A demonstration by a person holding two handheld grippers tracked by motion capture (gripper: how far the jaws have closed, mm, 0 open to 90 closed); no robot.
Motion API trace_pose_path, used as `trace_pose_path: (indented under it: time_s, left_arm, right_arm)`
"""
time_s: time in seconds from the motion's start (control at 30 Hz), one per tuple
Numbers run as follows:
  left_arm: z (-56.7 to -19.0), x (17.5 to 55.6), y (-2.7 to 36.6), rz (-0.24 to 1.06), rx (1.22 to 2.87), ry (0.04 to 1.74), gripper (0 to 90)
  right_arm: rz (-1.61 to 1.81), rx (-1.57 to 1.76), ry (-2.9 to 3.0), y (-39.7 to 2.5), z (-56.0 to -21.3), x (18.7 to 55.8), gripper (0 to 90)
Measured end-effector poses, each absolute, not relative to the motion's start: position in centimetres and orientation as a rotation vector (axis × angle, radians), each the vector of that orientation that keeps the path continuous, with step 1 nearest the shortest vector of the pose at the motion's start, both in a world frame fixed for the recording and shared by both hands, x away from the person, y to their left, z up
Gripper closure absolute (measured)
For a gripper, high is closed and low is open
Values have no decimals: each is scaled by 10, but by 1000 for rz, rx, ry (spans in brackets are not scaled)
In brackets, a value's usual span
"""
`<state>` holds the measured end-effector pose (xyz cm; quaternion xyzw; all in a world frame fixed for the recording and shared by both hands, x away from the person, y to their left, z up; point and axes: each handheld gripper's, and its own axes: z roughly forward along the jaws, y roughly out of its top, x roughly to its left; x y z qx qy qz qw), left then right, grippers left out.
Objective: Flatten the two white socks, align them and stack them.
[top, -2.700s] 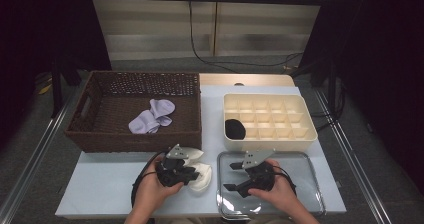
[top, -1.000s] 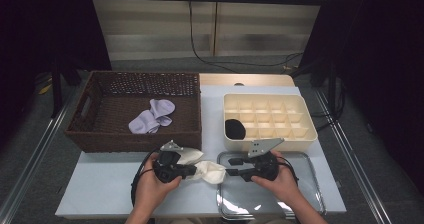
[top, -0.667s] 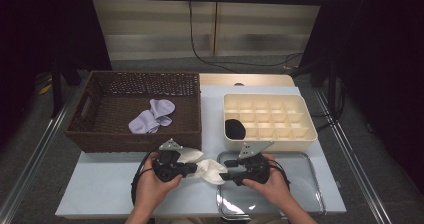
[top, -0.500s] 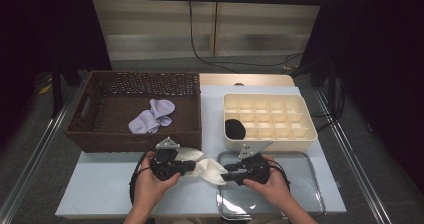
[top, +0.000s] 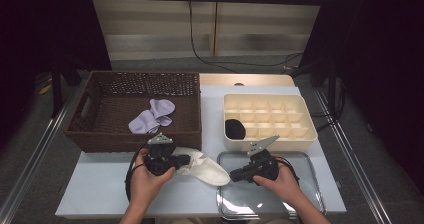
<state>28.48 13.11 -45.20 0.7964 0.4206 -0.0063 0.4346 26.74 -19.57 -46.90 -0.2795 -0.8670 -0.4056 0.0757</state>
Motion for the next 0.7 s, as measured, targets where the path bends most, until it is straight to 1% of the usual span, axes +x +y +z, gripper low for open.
trace_pose_path:
  time_s: [0.07, 0.1, 0.13, 0.2, 0.23, 0.27, 0.3, 0.33, 0.37, 0.4, 0.43, 0.5, 0.53, 0.57, 0.63, 0.67, 0.7]
  left_arm:
    - [-454, 286, 130, -20, 1987, 1052, 862]
    - [-455, 287, 129, -29, 1994, 1051, 862]
    - [-456, 287, 128, -24, 2000, 1049, 862]
    - [-456, 287, 128, -18, 2003, 1053, 862]
    - [-457, 287, 127, -27, 2002, 1054, 861]
    - [-457, 287, 127, -27, 2002, 1054, 861]
    - [-457, 287, 127, -26, 2003, 1053, 860]
    - [-457, 287, 127, -26, 2003, 1053, 859]
    - [-456, 287, 127, -20, 2001, 1050, 859]
    - [-456, 287, 127, -20, 2001, 1050, 859]
    - [-455, 287, 126, -14, 2004, 1045, 858]
    - [-455, 286, 126, -14, 2001, 1046, 858]
    - [-455, 286, 125, -11, 2005, 1041, 858]
    - [-455, 286, 125, -10, 2007, 1038, 858]
    - [-455, 286, 124, -9, 2007, 1037, 857]
    - [-455, 286, 124, -9, 2007, 1037, 857]
    - [-455, 286, 125, -9, 2004, 1038, 857]
  right_arm:
    - [-1219, -874, -2607, -203, -473, 272, 874]
    - [-1218, -881, -2607, -204, -473, 272, 876]
    - [-1230, -895, -2619, -205, -474, 273, 897]
    - [-1223, -897, -2629, -207, -473, 273, 900]
    - [-1252, -907, -2604, -207, -473, 273, 866]
    - [-1252, -907, -2604, -207, -473, 273, 866]
    - [-1278, -910, -2605, -205, -470, 270, 817]
    - [-1278, -910, -2605, -205, -470, 270, 817]
    - [-1304, -912, -2606, -201, -467, 268, 753]
    - [-1304, -912, -2606, -201, -467, 268, 753]
    - [-1337, -919, -2601, -199, -464, 265, 700]
    - [-1376, -929, -2583, -197, -462, 264, 651]
    - [-1376, -929, -2583, -197, -462, 264, 651]
    - [-1378, -947, -2582, -195, -462, 262, 593]
    - [-1354, -972, -2569, -191, -467, 261, 595]
    - [-1349, -962, -2569, -189, -470, 261, 625]
    - [-1349, -962, -2569, -189, -470, 261, 625]
